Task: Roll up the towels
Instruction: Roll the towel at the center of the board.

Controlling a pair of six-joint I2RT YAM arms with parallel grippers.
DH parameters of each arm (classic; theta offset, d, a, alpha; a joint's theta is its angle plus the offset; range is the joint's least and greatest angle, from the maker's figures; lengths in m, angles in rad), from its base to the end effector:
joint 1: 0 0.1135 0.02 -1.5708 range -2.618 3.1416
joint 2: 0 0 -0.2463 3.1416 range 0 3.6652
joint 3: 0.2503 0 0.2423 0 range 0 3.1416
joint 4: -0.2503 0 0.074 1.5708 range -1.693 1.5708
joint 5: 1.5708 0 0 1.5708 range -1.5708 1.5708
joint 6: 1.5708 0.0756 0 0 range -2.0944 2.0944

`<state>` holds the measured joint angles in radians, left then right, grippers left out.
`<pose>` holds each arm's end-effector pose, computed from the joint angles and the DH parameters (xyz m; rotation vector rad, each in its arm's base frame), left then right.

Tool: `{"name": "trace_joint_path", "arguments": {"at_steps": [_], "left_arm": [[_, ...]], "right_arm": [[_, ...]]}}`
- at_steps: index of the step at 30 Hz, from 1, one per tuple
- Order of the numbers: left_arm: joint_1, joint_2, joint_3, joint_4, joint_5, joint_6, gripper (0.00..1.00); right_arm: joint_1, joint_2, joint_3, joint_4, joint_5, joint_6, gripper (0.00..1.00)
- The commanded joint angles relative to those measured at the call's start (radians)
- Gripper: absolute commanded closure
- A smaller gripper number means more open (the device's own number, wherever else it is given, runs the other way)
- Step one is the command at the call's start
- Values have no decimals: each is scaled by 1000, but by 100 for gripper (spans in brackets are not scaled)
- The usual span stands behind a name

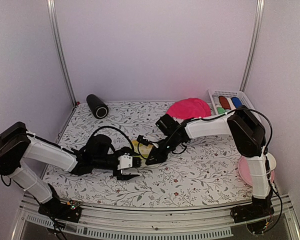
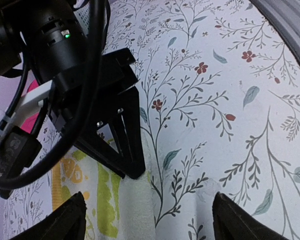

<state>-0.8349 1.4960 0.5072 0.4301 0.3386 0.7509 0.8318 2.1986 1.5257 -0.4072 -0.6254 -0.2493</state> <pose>0.1854 -0.2422 0.1190 1.6447 1.3394 -0.4098 0.2700 0.3620 0.0941 -1.5612 2.1807 1.0201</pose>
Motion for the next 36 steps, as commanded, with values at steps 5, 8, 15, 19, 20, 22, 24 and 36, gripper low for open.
{"name": "trace_joint_path", "arguments": {"at_steps": [5, 8, 15, 19, 20, 22, 24, 36], "left_arm": [[-63, 141, -1, 169, -194, -19, 17], [-77, 166, -3, 208, -255, -22, 22], [-99, 182, -14, 240, -293, 10, 33], [-119, 197, -25, 256, -309, 39, 42], [-123, 203, -25, 260, -317, 42, 42], [-128, 213, -23, 265, -327, 46, 43], [-131, 222, -17, 264, -336, 48, 43], [-136, 317, 54, 314, -484, 22, 44]], "right_arm": [[-28, 43, 7, -123, -38, 6, 84], [-29, 57, 25, -124, -37, -2, 83], [-31, 125, 101, -144, -30, 1, 83], [-46, 141, 132, -151, -30, 11, 83], [-47, 141, 141, -154, -27, 11, 83], [-52, 179, 148, -159, -18, 12, 83], [-55, 185, 150, -160, -17, 13, 83], [-71, 193, 141, -162, 2, 22, 83]]}}
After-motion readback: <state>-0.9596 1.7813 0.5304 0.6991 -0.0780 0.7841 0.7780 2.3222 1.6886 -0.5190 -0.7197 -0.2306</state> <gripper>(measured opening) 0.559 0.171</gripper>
